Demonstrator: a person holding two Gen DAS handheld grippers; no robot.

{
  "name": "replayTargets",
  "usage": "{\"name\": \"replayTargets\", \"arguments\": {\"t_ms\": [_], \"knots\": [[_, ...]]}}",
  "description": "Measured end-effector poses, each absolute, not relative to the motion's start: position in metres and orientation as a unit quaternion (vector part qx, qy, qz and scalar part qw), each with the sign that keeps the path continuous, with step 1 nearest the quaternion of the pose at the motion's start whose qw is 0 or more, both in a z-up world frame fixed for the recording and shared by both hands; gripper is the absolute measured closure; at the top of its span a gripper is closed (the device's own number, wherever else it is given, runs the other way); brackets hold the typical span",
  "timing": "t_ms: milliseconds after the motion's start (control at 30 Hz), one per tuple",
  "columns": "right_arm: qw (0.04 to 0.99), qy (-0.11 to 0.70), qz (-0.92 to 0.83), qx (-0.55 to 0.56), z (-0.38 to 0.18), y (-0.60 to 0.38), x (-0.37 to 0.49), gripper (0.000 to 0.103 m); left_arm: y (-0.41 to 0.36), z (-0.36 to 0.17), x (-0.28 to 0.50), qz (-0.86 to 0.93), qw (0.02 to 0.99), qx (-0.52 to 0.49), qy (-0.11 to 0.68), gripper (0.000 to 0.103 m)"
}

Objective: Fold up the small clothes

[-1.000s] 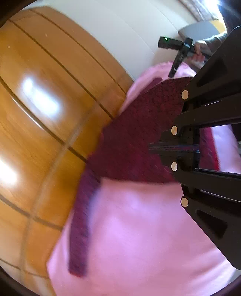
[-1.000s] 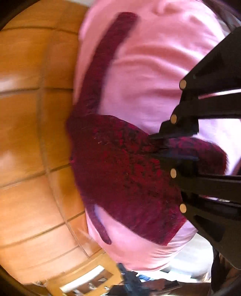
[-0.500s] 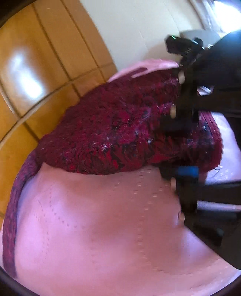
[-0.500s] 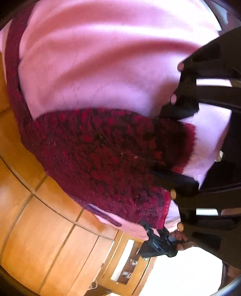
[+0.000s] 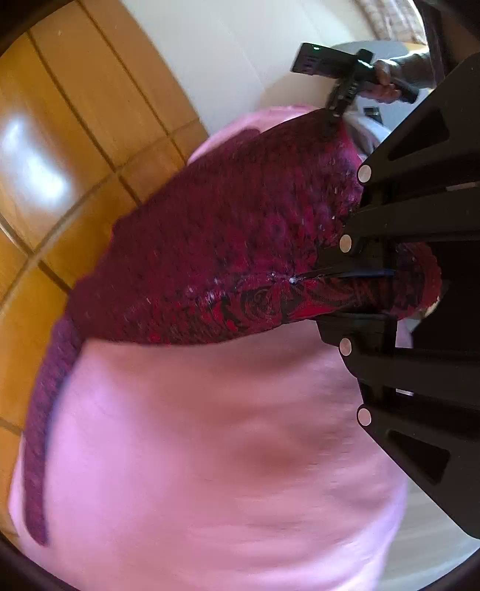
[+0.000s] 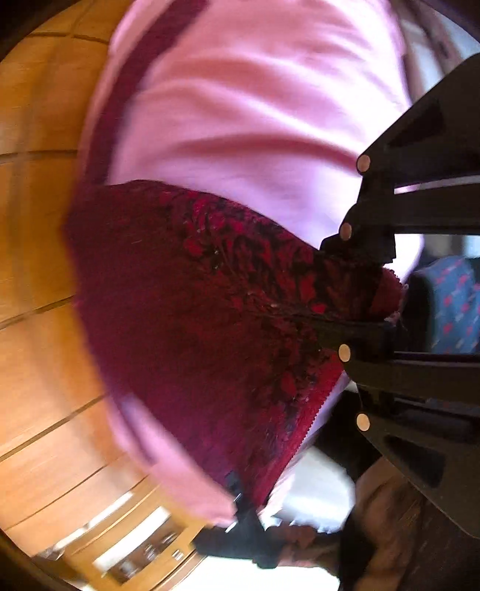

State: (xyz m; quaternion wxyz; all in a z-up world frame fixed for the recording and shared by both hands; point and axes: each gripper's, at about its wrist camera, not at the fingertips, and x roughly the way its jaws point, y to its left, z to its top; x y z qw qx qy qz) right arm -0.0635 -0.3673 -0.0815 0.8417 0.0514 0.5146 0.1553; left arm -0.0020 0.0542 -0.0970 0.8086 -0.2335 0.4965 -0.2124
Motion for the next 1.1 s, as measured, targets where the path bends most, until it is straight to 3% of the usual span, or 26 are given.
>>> {"name": "replayTargets", "arguments": {"t_ms": [133, 167, 200, 233, 267, 333, 400, 667, 1000, 1033, 1067, 1100], "knots": [[0.831, 0.525, 0.18, 0.043, -0.075, -0.358, -0.06, 0.08, 0.065, -0.091, 0.007, -0.193, 0.816, -0.246, 0.485, 0.083], [0.83, 0.524, 0.19, 0.019, -0.068, -0.354, -0.06, 0.077, 0.07, -0.087, 0.013, -0.189, 0.822, -0.25, 0.477, 0.076], [0.832, 0.52, 0.191, 0.003, -0.06, -0.353, -0.057, 0.065, 0.082, -0.081, 0.021, -0.17, 0.832, -0.255, 0.462, 0.069], [0.835, 0.517, 0.188, 0.002, -0.055, -0.355, -0.054, 0.05, 0.092, -0.076, 0.031, -0.151, 0.839, -0.266, 0.45, 0.052], [0.843, 0.508, 0.174, 0.002, -0.047, -0.36, -0.048, 0.047, 0.104, -0.073, 0.037, -0.137, 0.843, -0.281, 0.438, 0.038], [0.859, 0.488, 0.154, 0.005, -0.041, -0.371, -0.035, 0.045, 0.129, -0.069, 0.054, -0.105, 0.848, -0.315, 0.414, 0.034], [0.876, 0.462, 0.136, 0.025, -0.029, -0.375, -0.016, 0.037, 0.151, -0.069, 0.076, -0.073, 0.85, -0.336, 0.399, 0.034], [0.908, 0.381, 0.167, 0.041, -0.023, -0.307, 0.047, 0.031, 0.242, -0.089, 0.176, 0.041, 0.816, -0.444, 0.368, 0.034], [0.882, 0.421, 0.211, -0.01, -0.086, -0.212, 0.088, 0.03, 0.312, -0.098, 0.264, 0.139, 0.799, -0.472, 0.346, 0.034], [0.886, 0.414, 0.207, -0.022, -0.093, -0.21, 0.088, 0.027, 0.317, -0.1, 0.272, 0.138, 0.798, -0.473, 0.347, 0.039], [0.89, 0.406, 0.208, -0.03, -0.096, -0.208, 0.086, 0.025, 0.319, -0.1, 0.278, 0.146, 0.798, -0.468, 0.35, 0.062], [0.89, 0.403, 0.208, -0.038, -0.097, -0.205, 0.085, 0.021, 0.322, -0.101, 0.283, 0.159, 0.798, -0.457, 0.359, 0.078]]}}
